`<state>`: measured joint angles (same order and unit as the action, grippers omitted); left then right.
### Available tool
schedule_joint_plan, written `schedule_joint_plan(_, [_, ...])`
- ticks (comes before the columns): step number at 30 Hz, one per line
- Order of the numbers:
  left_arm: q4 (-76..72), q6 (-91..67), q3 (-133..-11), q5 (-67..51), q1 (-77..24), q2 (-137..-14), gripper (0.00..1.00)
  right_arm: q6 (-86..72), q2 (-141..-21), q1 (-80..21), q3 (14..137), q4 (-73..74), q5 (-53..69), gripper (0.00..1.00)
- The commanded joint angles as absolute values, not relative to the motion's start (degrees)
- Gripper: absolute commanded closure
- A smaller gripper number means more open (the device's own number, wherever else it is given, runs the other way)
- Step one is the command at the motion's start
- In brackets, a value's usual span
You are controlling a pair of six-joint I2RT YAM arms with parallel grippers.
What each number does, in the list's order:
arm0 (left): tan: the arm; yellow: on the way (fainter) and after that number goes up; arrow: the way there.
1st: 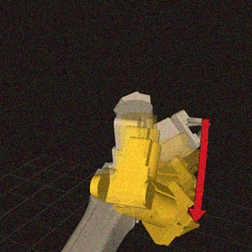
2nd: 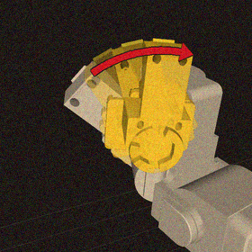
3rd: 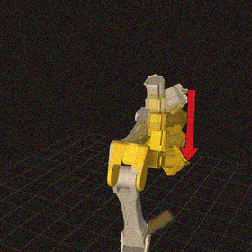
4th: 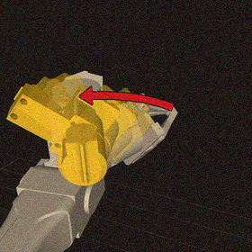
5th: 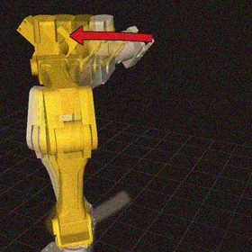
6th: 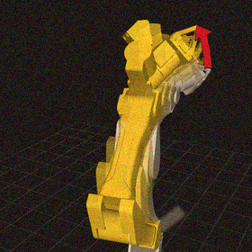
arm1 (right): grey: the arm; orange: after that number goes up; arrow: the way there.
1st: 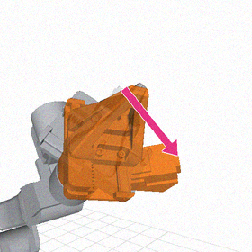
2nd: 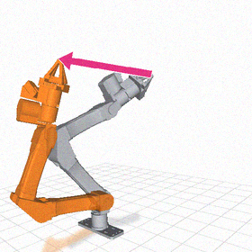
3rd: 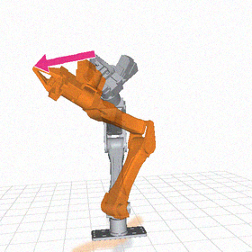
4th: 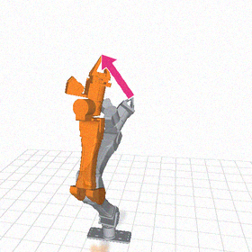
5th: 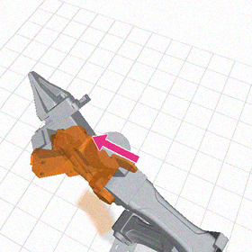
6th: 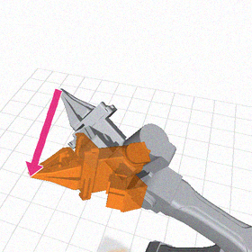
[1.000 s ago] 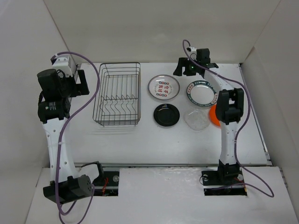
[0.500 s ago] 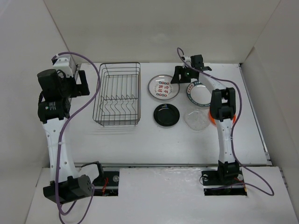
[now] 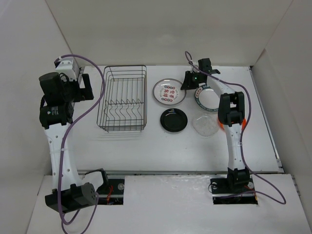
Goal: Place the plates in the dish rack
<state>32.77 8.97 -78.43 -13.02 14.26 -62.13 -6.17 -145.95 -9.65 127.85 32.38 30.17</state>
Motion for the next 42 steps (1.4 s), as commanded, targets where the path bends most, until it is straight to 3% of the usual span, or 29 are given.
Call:
schedule_joint_plan(1, [31.73, 9.58, -78.84, -12.22, 14.41, -60.73, 0.00, -8.61, -148.18, -8.71, 129.90, 36.56, 30.23, 0.67])
schedule_joint_plan(2, [31.73, 9.58, -78.23, -12.22, 14.41, -60.73, 0.00, -8.61, -148.79, -8.70, 129.90, 36.56, 30.23, 0.72])
schedule_joint_plan(4, [31.73, 9.58, -78.22, -12.22, 14.41, -60.73, 0.00, -8.61, -148.80, -8.70, 129.90, 37.18, 30.23, 0.97])
schedule_joint_plan(5, [31.21, 9.58, -78.22, -12.22, 14.41, -60.73, 0.00, -9.22, -148.80, -8.70, 129.90, 37.70, 30.23, 1.00])
schedule_joint_plan(11, [30.67, 10.11, -77.70, -14.94, 14.41, -64.77, 0.00, -13.44, -145.30, -7.04, 125.17, 30.97, 32.96, 1.00])
schedule_joint_plan(15, [30.67, 8.88, -81.20, -18.54, 14.41, -69.25, 0.00, -15.73, -137.04, -7.03, 125.16, 29.00, 27.26, 1.00])
schedule_joint_plan(20, [31.38, 8.26, -89.89, -29.40, 14.41, -74.96, 0.00, -18.72, -119.82, -7.03, 116.48, 21.03, 18.63, 1.00])
schedule_joint_plan(26, [31.21, 8.26, -96.94, -37.96, 5.99, -79.62, 0.00, -18.55, -104.53, -9.84, 105.49, 12.85, 12.13, 1.00])
schedule_joint_plan(31, [18.06, 1.96, -91.85, -52.45, -0.08, -80.85, 0.00, -17.23, -97.83, -12.83, 100.03, 7.04, 21.17, 1.00])
schedule_joint_plan(42, [13.11, -1.14, -92.64, -51.16, -11.59, -90.26, 0.00, -18.89, -91.49, -17.67, 92.91, -1.40, 34.17, 1.00])
